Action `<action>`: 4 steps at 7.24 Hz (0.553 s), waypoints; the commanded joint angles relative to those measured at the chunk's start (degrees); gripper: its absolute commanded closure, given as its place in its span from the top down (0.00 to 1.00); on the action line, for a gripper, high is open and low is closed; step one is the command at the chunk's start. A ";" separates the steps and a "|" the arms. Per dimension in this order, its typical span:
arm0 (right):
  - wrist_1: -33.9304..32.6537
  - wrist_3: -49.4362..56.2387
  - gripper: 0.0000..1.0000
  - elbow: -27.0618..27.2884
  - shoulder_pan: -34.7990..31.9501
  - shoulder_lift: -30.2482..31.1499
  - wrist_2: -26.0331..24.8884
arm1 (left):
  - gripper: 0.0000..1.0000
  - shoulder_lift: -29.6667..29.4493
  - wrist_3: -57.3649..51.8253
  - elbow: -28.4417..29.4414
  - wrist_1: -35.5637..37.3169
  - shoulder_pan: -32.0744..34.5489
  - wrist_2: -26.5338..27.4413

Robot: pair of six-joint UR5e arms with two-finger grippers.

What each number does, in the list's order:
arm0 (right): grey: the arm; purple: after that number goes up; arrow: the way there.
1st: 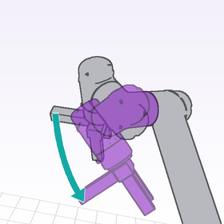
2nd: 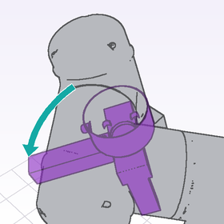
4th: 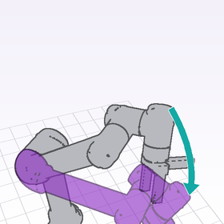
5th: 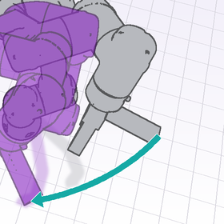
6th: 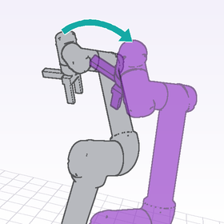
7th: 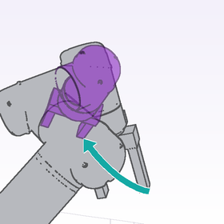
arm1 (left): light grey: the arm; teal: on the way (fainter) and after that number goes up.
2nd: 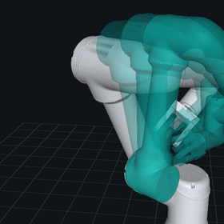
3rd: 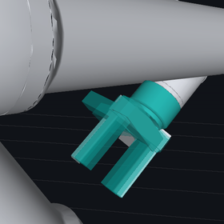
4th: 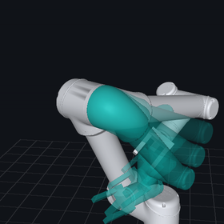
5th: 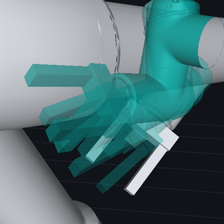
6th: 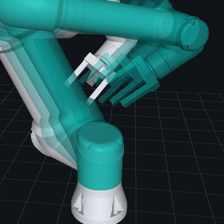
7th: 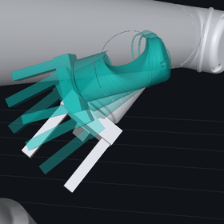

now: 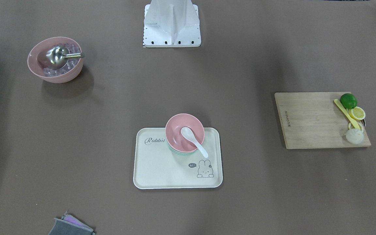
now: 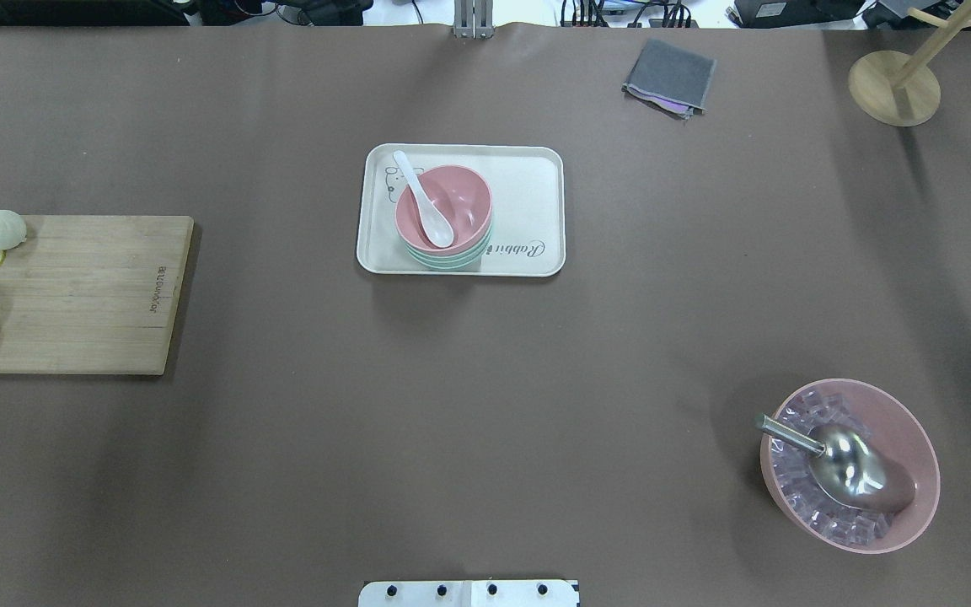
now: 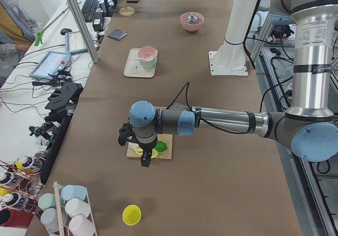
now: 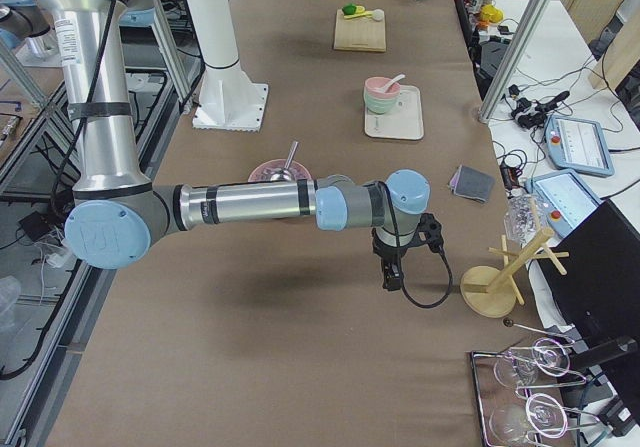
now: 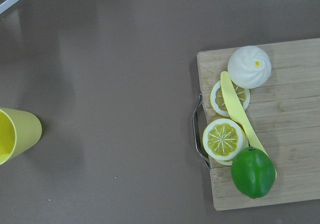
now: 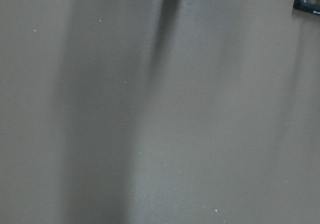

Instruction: Stack pink bowl on green and place spoon

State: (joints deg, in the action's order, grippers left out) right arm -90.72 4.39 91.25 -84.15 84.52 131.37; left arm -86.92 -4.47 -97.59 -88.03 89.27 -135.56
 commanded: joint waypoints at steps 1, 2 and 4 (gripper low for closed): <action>-0.07 0.00 1.00 0.42 -0.49 0.29 -2.95 | 0.98 -0.01 0.08 0.12 0.13 -0.06 0.12; -0.16 0.00 1.00 0.42 -0.49 0.55 -2.96 | 0.98 -0.01 0.08 -0.23 0.05 0.03 0.13; -0.16 0.00 1.00 0.42 -0.49 0.55 -2.96 | 0.98 -0.01 -0.01 -0.50 -0.04 -0.06 0.39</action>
State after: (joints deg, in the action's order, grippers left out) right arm -90.87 4.39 91.66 -84.62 85.03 128.48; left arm -86.92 -4.41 -98.00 -88.03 89.26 -135.34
